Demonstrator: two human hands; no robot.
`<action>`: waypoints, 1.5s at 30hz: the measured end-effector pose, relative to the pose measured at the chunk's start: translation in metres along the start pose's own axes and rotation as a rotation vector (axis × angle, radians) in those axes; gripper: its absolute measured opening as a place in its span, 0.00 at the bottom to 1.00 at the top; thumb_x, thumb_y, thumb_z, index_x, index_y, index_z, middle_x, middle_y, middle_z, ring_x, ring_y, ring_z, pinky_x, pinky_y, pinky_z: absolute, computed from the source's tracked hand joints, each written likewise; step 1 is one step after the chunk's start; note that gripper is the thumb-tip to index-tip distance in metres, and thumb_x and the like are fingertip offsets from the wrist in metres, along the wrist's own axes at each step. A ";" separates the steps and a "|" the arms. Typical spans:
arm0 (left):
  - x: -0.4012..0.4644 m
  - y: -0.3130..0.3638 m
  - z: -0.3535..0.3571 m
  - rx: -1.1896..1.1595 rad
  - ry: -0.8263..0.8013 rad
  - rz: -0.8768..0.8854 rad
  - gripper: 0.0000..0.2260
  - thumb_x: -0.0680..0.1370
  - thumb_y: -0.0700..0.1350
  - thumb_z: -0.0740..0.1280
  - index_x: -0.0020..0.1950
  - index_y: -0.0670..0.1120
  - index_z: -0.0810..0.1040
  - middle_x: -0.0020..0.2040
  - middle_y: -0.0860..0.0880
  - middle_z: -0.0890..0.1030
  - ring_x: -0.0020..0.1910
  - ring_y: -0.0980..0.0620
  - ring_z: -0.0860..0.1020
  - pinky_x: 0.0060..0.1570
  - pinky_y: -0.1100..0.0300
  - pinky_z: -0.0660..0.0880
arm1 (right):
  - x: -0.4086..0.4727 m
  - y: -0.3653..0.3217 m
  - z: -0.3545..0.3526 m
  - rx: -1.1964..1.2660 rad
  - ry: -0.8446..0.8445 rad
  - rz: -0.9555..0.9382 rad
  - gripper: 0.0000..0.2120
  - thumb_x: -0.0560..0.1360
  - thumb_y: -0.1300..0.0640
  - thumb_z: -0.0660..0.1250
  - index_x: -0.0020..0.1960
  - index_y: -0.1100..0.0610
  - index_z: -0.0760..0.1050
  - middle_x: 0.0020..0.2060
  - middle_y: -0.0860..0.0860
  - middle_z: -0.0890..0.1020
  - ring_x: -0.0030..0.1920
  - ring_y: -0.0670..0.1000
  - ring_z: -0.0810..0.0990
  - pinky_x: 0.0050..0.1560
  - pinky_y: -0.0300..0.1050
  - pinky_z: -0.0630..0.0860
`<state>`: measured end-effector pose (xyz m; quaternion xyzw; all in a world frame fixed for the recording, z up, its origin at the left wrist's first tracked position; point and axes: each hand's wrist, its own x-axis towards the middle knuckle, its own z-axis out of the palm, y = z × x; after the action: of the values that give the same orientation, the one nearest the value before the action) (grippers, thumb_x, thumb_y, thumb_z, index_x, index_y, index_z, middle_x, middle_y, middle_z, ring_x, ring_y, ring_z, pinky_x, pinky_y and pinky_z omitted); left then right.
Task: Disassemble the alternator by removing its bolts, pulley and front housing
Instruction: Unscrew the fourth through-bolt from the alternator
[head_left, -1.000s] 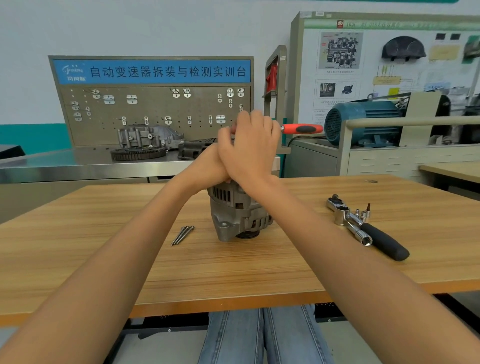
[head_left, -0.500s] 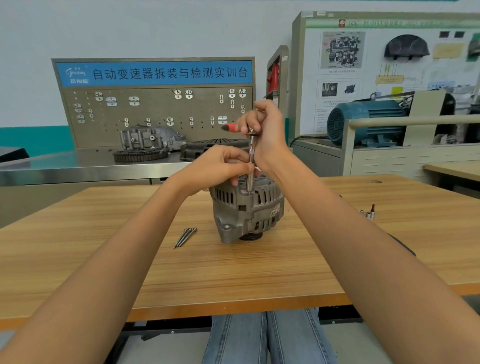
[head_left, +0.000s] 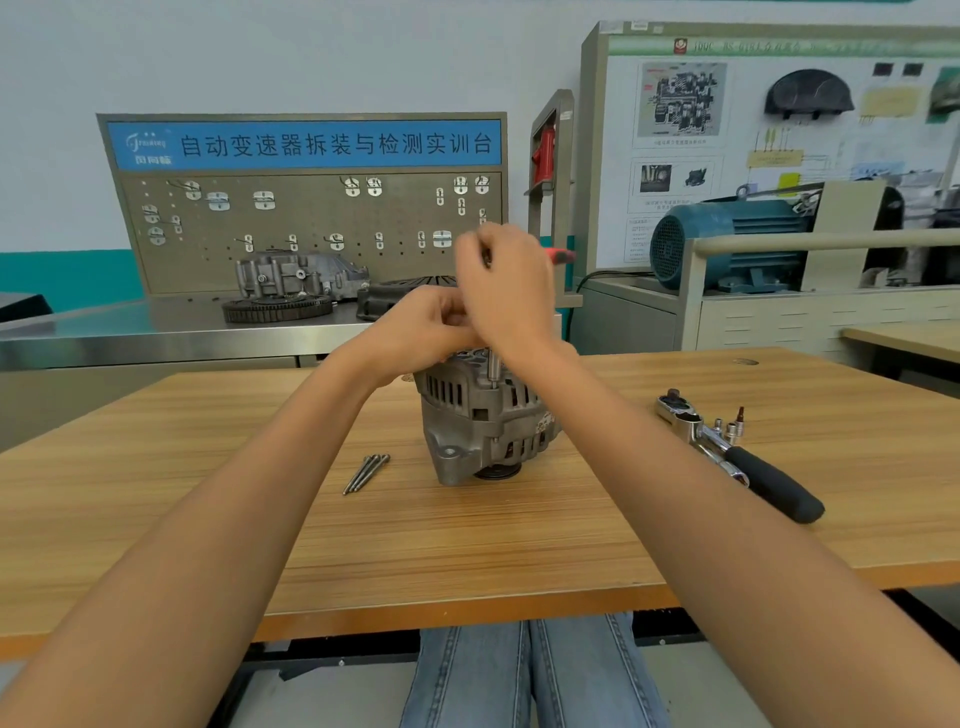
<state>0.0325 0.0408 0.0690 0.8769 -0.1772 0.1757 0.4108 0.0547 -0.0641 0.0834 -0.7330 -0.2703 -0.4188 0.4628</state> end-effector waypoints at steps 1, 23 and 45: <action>0.001 0.000 0.001 0.034 0.041 -0.001 0.13 0.75 0.33 0.65 0.37 0.50 0.75 0.23 0.58 0.75 0.24 0.63 0.69 0.25 0.69 0.66 | -0.004 0.001 0.002 -0.274 0.020 -0.046 0.10 0.76 0.54 0.57 0.37 0.56 0.69 0.35 0.49 0.71 0.40 0.50 0.69 0.48 0.48 0.64; -0.003 0.006 0.005 0.026 -0.019 -0.030 0.07 0.77 0.44 0.67 0.39 0.48 0.80 0.27 0.55 0.75 0.27 0.60 0.73 0.32 0.70 0.70 | 0.014 -0.003 -0.005 0.921 -0.215 0.402 0.24 0.78 0.60 0.53 0.23 0.57 0.63 0.23 0.53 0.69 0.31 0.49 0.71 0.50 0.45 0.70; 0.003 0.003 0.013 0.311 0.210 0.022 0.05 0.76 0.34 0.64 0.49 0.42 0.72 0.43 0.49 0.71 0.46 0.52 0.67 0.44 0.56 0.68 | -0.007 -0.017 0.010 -0.815 -0.034 -0.043 0.13 0.76 0.50 0.54 0.52 0.58 0.70 0.46 0.54 0.71 0.44 0.54 0.62 0.52 0.49 0.62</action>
<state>0.0357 0.0286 0.0641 0.9048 -0.1136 0.2958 0.2844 0.0411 -0.0479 0.0832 -0.8574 -0.1049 -0.4891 0.1210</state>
